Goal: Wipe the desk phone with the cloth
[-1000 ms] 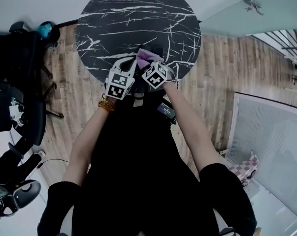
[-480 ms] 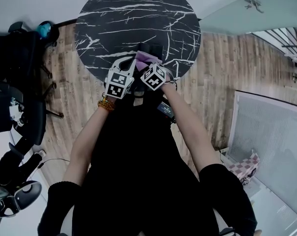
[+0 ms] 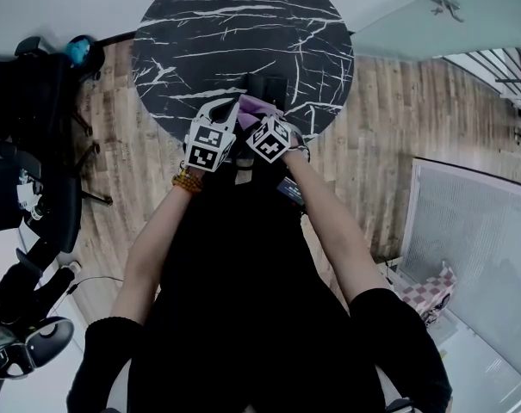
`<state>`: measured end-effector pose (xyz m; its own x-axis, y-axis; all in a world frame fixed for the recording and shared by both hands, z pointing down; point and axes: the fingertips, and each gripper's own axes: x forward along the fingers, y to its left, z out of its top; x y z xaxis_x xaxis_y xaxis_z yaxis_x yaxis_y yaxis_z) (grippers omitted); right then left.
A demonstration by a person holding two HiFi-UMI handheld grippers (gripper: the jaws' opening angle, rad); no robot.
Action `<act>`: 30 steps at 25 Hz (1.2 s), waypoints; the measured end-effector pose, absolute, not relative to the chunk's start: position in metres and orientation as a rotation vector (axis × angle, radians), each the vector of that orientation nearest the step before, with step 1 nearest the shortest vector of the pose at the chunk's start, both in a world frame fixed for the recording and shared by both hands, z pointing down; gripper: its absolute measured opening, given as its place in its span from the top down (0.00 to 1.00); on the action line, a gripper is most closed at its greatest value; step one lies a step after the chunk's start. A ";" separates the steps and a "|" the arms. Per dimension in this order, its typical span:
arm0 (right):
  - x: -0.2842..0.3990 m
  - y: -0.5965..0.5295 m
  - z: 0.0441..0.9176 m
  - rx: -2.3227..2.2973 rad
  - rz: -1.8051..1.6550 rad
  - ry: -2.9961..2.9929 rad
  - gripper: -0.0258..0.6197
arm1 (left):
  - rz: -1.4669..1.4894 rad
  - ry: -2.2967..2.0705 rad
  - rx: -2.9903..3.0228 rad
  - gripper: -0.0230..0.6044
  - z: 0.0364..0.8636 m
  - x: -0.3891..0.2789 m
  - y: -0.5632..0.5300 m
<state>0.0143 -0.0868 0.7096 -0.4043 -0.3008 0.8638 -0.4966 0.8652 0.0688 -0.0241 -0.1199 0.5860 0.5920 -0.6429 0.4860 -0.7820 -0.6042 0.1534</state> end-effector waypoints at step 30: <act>0.007 -0.039 0.730 0.401 0.382 -2.060 0.87 | 0.580 -1.145 2.462 0.94 0.593 -0.026 -0.113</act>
